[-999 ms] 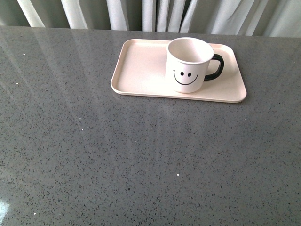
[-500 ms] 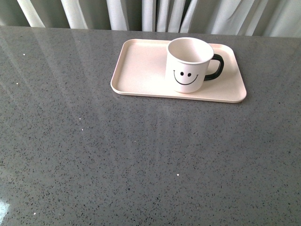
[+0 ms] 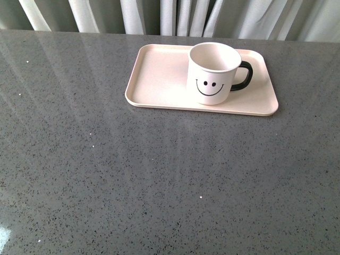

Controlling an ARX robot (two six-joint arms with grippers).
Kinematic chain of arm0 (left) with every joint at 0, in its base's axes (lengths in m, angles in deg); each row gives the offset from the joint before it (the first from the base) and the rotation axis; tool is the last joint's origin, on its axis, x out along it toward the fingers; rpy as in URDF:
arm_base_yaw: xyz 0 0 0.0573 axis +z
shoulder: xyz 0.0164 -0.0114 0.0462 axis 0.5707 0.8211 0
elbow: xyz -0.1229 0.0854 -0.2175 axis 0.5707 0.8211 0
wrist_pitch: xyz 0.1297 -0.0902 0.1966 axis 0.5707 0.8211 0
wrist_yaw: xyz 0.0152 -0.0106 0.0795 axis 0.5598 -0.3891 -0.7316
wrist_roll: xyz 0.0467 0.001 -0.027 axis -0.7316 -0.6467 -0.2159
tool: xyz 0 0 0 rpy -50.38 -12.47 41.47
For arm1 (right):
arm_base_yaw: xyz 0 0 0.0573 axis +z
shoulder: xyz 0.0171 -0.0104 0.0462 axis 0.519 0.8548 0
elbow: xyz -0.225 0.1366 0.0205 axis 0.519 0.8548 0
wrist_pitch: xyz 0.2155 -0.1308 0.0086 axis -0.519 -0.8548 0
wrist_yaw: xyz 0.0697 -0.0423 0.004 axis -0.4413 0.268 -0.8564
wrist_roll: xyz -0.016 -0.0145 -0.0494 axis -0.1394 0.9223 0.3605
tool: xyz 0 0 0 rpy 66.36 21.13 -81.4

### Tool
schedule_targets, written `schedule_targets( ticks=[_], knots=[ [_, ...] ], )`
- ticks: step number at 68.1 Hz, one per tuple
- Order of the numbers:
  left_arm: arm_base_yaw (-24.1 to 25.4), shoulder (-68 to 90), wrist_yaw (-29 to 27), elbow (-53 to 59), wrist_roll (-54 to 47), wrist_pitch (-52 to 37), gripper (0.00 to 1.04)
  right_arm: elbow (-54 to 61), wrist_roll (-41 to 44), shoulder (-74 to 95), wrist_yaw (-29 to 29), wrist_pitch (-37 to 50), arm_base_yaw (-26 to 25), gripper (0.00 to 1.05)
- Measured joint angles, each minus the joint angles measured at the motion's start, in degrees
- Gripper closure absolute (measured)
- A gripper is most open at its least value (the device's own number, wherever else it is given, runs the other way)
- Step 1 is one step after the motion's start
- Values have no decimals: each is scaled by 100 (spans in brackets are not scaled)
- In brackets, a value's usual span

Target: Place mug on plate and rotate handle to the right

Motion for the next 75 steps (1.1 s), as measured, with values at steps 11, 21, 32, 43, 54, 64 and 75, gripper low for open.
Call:
schedule_targets(
  ticks=[11,21,32,43,54,64,75],
  knots=[
    [0,0,0,0,0,0,9,0,0,-9,0,-2,0,76],
    [0,0,0,0,0,0,9,0,0,-9,0,-2,0,49],
    [0,0,0,0,0,0,9,0,0,-9,0,-2,0,21],
    [0,0,0,0,0,0,9,0,-2,-9,0,-2,0,10],
    [0,0,0,0,0,0,9,0,-4,-9,0,-2,0,9],
    [0,0,0,0,0,0,9,0,-2,-9,0,-2,0,9],
    [0,0,0,0,0,0,9,0,-4,-9,0,-2,0,9]
  ],
)
